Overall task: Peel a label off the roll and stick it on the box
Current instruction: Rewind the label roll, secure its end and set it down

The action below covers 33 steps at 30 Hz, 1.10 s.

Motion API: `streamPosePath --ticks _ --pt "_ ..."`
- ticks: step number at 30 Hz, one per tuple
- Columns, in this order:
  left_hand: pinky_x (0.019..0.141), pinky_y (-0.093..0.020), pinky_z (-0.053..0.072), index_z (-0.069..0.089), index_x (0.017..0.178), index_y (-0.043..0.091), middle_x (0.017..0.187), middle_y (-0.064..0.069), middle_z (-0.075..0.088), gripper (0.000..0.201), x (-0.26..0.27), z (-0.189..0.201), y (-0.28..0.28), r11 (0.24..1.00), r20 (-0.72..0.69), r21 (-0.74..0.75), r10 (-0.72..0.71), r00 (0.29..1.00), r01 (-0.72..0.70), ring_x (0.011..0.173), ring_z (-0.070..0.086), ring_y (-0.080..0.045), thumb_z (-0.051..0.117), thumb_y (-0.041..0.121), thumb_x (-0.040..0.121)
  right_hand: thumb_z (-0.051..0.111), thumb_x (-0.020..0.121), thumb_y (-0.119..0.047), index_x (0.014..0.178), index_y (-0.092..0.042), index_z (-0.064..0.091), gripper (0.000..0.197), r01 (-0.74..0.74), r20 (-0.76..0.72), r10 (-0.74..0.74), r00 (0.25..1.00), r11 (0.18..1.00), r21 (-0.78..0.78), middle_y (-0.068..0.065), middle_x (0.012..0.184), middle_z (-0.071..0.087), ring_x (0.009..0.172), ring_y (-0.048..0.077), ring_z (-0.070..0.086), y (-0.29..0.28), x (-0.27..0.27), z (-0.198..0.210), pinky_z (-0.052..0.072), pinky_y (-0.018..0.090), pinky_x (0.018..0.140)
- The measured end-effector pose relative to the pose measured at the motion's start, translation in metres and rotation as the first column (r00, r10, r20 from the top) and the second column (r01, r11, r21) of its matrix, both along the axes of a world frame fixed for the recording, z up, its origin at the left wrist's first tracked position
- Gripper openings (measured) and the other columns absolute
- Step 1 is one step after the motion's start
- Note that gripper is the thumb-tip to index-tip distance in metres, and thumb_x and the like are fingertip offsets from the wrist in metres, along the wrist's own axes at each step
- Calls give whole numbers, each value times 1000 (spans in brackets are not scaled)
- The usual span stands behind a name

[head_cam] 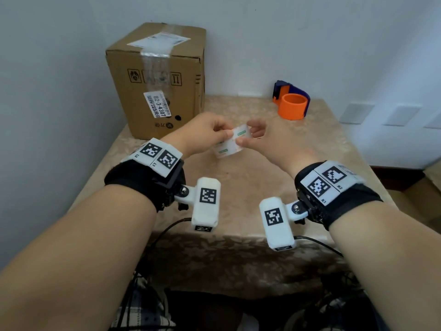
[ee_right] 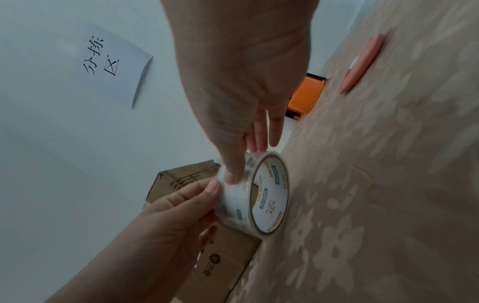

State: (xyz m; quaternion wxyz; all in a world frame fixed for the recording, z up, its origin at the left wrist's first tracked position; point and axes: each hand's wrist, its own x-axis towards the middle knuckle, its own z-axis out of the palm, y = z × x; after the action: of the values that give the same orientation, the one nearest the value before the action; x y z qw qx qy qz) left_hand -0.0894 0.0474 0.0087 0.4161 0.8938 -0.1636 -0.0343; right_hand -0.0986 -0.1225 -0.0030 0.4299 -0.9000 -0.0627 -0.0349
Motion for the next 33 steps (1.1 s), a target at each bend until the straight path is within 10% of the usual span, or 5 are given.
streamPosePath --ticks 9,22,27,33 --pt "63 -3 44 67 107 6 81 11 60 19 0 -2 5 999 -24 -34 -10 1000 9 74 54 2 55 12 93 75 77 -30 137 -8 42 72 -30 -72 40 997 991 128 6 126 55 115 17 53 5 2 -10 44 31 101" --pt "69 -3 46 62 113 -1 93 -1 64 23 -1 -11 8 986 -135 -166 -50 990 27 81 57 -3 54 8 93 80 72 -24 102 -14 54 41 -2 -10 4 1000 989 146 -11 80 46 73 0 45 4 3 -22 39 13 68" --pt "82 -21 44 66 99 14 86 5 64 15 -1 -7 16 968 -163 -250 -58 985 15 79 57 -6 52 12 94 75 76 -27 129 -16 43 64 -97 27 93 995 975 198 0 119 49 105 10 49 11 0 -13 42 13 78" --pt "58 -28 32 64 69 20 61 3 58 26 3 0 21 828 -267 -510 104 958 -233 62 49 -17 45 14 86 64 83 -34 88 -16 63 19 -185 -88 240 967 893 410 6 94 63 95 19 57 3 5 -2 43 44 103"
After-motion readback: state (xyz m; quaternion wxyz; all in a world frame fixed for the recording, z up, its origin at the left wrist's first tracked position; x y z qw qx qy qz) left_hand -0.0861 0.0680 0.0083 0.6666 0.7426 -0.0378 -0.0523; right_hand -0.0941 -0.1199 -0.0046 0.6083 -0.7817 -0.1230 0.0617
